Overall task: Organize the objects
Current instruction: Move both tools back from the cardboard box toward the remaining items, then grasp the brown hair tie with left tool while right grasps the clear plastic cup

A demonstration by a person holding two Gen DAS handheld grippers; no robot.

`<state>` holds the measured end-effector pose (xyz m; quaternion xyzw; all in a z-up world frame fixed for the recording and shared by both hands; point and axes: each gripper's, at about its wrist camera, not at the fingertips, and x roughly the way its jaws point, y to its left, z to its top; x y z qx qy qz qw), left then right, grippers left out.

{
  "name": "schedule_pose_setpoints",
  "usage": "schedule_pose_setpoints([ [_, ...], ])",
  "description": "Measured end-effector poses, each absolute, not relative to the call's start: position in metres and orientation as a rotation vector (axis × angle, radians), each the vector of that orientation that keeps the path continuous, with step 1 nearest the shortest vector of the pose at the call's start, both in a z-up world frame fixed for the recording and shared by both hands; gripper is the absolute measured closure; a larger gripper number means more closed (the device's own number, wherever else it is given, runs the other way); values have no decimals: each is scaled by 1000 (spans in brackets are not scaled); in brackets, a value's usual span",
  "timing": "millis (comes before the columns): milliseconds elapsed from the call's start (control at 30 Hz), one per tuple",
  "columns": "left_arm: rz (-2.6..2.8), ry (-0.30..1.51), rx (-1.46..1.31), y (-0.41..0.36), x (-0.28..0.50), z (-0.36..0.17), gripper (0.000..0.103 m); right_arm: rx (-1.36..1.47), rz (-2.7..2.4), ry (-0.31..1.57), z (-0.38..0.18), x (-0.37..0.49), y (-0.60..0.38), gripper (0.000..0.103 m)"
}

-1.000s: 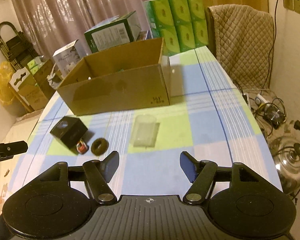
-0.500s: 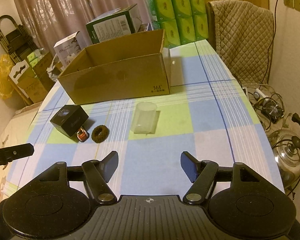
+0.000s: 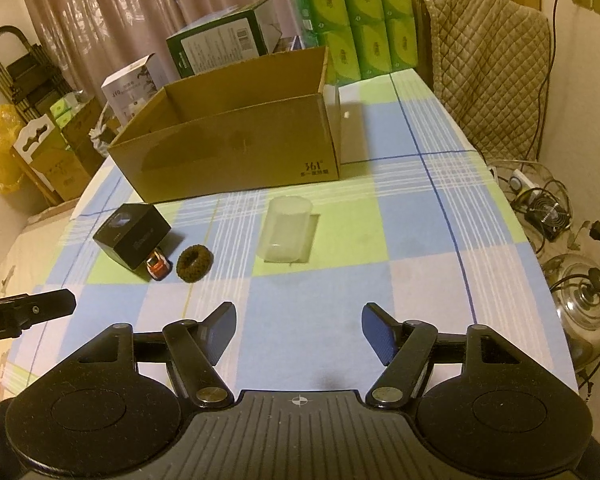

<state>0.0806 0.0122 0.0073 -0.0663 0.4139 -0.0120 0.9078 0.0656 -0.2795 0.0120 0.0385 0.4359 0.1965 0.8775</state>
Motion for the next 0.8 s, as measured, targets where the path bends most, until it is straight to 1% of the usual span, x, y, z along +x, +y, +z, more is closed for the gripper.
schedule_pose_setpoints([
  [333,-55,888,-112,4,105,-10,2,81,406,929,-4,88,-276,36],
  [500,-87,897,-89,-4,123,-21,8,85,422,941,-14,103,-270,36],
  [567,-111,886,-90,-6,131,-25,9,84,434,943,-17,109,-265,36],
  [667,-140,887,-72,-11,142,-35,14,68,450,938,-22,119,-258,36],
  [800,-168,901,-54,-15,155,-50,19,67,446,938,-29,131,-253,37],
])
